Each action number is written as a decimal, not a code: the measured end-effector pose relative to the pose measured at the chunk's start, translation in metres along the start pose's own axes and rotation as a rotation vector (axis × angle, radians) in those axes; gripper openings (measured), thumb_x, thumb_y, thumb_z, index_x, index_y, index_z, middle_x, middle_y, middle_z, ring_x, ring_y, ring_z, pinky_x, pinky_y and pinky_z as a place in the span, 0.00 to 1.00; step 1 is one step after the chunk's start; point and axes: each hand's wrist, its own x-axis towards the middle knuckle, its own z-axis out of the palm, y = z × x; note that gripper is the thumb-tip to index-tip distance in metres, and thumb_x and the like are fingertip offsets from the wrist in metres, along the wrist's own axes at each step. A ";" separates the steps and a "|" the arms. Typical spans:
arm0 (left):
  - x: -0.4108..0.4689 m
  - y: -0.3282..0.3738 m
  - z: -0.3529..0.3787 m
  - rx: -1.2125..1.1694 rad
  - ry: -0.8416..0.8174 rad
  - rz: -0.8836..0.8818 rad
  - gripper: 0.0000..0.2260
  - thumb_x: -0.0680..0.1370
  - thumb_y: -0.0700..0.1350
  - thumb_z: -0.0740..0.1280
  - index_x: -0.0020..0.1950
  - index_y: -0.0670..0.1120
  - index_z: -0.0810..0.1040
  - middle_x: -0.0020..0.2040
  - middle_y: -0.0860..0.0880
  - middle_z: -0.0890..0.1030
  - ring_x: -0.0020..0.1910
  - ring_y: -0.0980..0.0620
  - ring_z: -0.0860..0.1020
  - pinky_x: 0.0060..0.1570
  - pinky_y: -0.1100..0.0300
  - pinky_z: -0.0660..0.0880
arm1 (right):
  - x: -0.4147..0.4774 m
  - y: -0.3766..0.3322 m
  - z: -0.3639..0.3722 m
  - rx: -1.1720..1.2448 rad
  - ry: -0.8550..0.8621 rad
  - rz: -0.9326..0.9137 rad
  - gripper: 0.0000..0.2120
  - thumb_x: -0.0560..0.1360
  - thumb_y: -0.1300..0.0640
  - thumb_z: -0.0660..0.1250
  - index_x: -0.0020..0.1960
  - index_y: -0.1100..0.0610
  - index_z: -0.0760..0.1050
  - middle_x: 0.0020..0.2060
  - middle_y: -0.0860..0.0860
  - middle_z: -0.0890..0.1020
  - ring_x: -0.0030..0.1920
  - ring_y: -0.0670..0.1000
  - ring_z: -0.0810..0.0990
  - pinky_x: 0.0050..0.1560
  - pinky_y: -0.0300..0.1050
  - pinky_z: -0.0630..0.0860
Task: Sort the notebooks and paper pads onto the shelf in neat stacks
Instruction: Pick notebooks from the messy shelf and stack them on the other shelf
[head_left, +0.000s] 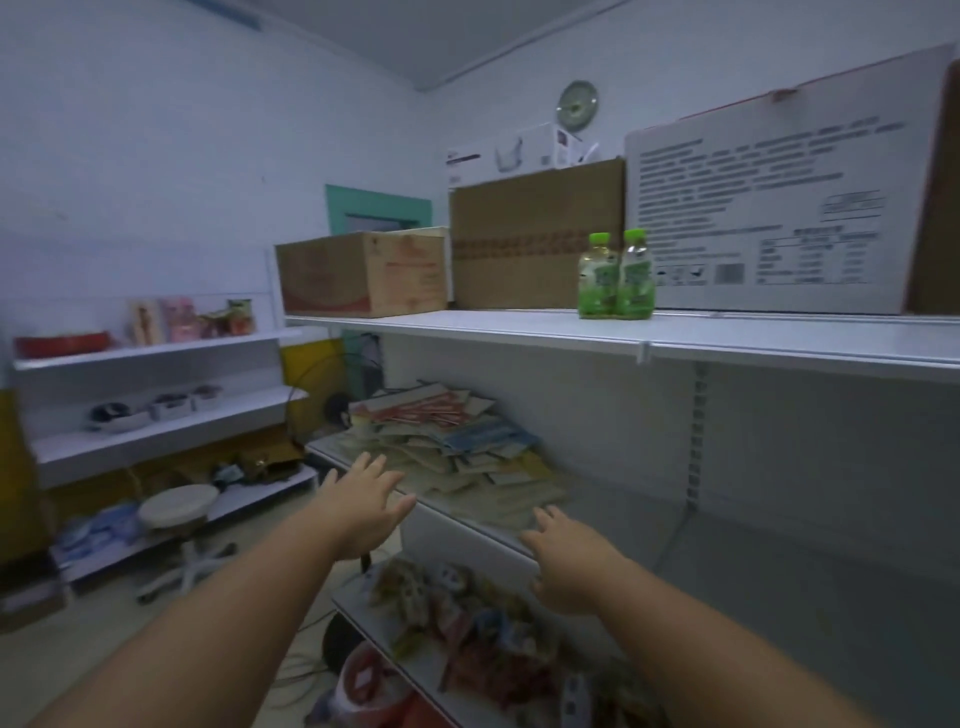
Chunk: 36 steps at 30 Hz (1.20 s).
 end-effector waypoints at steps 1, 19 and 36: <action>0.007 -0.007 0.002 0.015 0.000 -0.007 0.27 0.81 0.61 0.46 0.78 0.51 0.54 0.79 0.49 0.47 0.77 0.50 0.42 0.74 0.45 0.43 | 0.017 -0.002 -0.001 0.008 -0.004 0.000 0.29 0.78 0.54 0.59 0.76 0.55 0.54 0.77 0.58 0.47 0.77 0.58 0.45 0.75 0.55 0.53; 0.179 -0.139 0.015 0.027 0.011 -0.113 0.26 0.81 0.59 0.52 0.77 0.52 0.56 0.78 0.50 0.52 0.77 0.51 0.49 0.75 0.52 0.50 | 0.294 -0.025 0.004 0.154 0.024 -0.046 0.17 0.77 0.53 0.60 0.64 0.56 0.69 0.62 0.56 0.72 0.60 0.56 0.74 0.55 0.48 0.73; 0.351 -0.299 0.044 -0.314 0.136 0.342 0.17 0.81 0.54 0.58 0.68 0.54 0.71 0.69 0.55 0.70 0.70 0.57 0.64 0.67 0.62 0.60 | 0.509 -0.123 -0.018 0.239 0.238 0.232 0.19 0.77 0.47 0.60 0.66 0.50 0.68 0.64 0.51 0.71 0.64 0.57 0.72 0.63 0.47 0.70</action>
